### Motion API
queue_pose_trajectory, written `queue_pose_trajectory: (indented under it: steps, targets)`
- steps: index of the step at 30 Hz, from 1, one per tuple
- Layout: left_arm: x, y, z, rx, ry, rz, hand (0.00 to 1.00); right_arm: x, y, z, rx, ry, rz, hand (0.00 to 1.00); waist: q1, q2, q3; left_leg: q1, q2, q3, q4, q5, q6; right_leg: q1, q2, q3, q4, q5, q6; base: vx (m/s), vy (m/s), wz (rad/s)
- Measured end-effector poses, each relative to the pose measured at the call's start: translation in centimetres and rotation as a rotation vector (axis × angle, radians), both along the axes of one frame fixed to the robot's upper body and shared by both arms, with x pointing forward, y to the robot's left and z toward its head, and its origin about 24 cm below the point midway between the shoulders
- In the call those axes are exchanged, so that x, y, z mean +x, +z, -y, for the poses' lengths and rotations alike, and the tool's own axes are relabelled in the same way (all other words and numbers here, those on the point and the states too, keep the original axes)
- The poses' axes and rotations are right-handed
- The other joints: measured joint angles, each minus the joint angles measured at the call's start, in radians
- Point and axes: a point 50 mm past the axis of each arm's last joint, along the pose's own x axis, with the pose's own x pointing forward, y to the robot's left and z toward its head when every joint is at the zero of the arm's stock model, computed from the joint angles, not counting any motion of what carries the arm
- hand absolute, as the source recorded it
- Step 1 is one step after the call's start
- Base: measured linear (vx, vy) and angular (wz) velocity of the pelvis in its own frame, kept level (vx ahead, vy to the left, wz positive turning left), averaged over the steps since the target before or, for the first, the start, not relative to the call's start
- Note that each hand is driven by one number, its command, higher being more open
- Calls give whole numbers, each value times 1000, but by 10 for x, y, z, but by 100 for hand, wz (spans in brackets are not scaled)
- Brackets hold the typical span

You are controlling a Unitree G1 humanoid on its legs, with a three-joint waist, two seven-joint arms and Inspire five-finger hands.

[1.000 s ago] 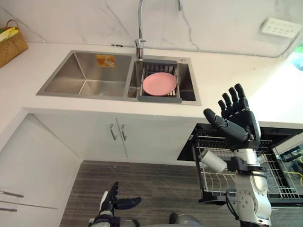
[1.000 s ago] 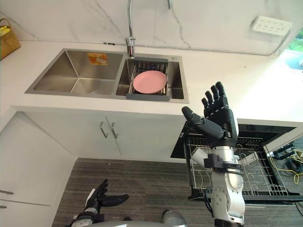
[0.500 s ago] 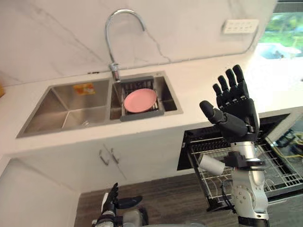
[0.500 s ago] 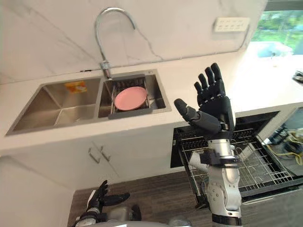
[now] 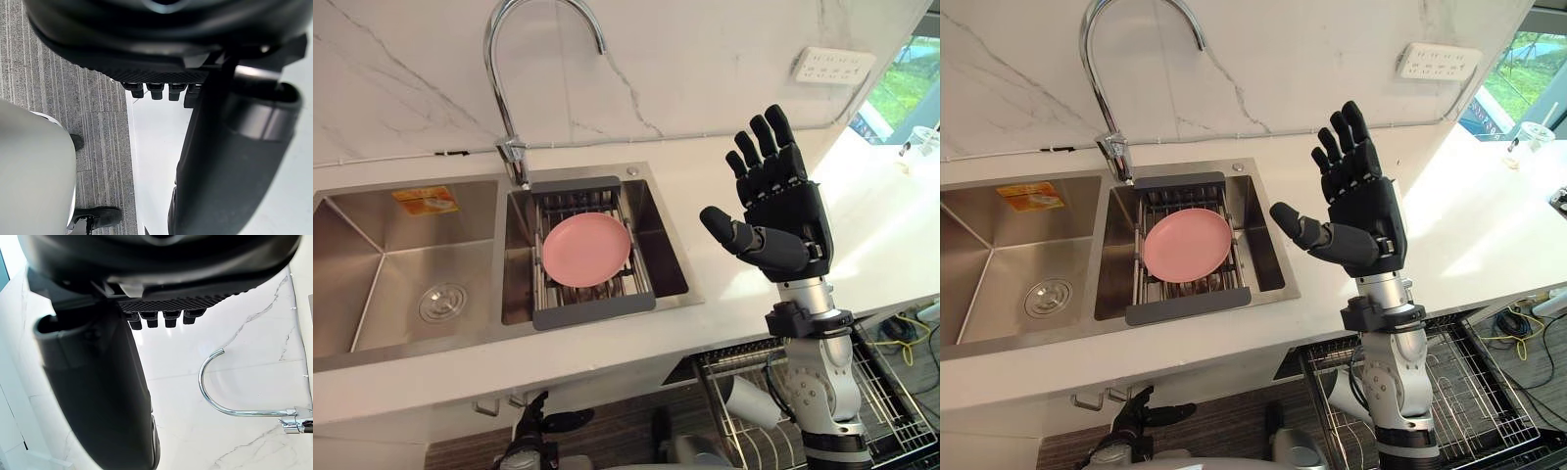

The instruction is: Walk over to the sink, pick up the cup, carry it to the dishwasher, place the cup inside the dishwasher, then close the dishwasher door

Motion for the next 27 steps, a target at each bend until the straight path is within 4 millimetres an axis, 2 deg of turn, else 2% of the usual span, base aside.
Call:
queue_pose_trajectory:
  steps: [4, 9, 11, 13, 15, 17, 18, 21, 24, 27]
  targets:
    - [-2, -1, 0, -48, 20, 1, 100, -2, -6, 1, 10, -3, -26, 100, 5, 0, 0, -13, 12, 18, 0, 1, -2, 1, -4, -25, -23, -3, -4, 0, 0, 0]
    - [-12, -6, -3, -221, 145, -56, 100, -9, -32, 8, 46, -65, -168, 100, 2, 0, 0, -23, 53, 56, 17, 1, -27, 15, 7, -89, -36, -22, -20, 59, -51, 22]
    - [-20, -8, -7, -303, 229, -80, 100, -11, -44, 16, -34, -149, -248, 100, 2, -1, -1, -22, 78, 88, 38, -3, -40, 42, 9, -144, -56, -37, -22, 55, -46, 44]
    - [-28, -9, -13, -349, 291, -96, 100, -12, -46, 20, -172, -216, -269, 100, 4, -2, -4, -15, 86, 94, 34, -4, -43, 63, 17, -163, -78, -38, -21, 76, -27, 26]
    - [-36, -10, -17, -375, 335, -118, 100, -10, -43, 22, -328, -255, -261, 100, 5, -2, -4, -2, 90, 97, 28, -5, -47, 81, 23, -165, -95, -35, -20, 94, 6, 3]
    - [-54, -13, -22, -363, 339, -178, 100, -8, -31, 20, -566, -279, -202, 100, 10, 0, -11, 24, 98, 112, 24, -11, -57, 101, 34, -153, -104, -23, -16, 87, 40, -19]
    - [-58, -14, -22, -365, 344, -195, 100, -9, -27, 18, -626, -284, -176, 100, 10, 0, -15, 28, 99, 116, 23, -12, -58, 102, 36, -150, -104, -23, -16, 77, 43, -19]
    - [-73, -17, -22, -377, 390, -241, 100, -9, 4, 7, -916, -293, 13, 100, 15, 0, -28, 51, 100, 135, 9, -12, -58, 113, 40, -143, -105, -22, -15, 51, 38, -14]
    - [-76, -17, -24, -361, 368, -269, 100, -5, 23, -10, -1085, -226, 153, 100, 20, -7, -45, 65, 100, 132, -1, -12, -58, 128, 42, -144, -106, -22, -15, -10, 18, 1]
    - [-78, -17, -25, -354, 356, -289, 100, -4, 26, -24, -1186, -123, 205, 100, 30, -13, -70, 65, 98, 111, -13, -9, -60, 130, 38, -163, -106, -26, -16, -53, 11, 17]
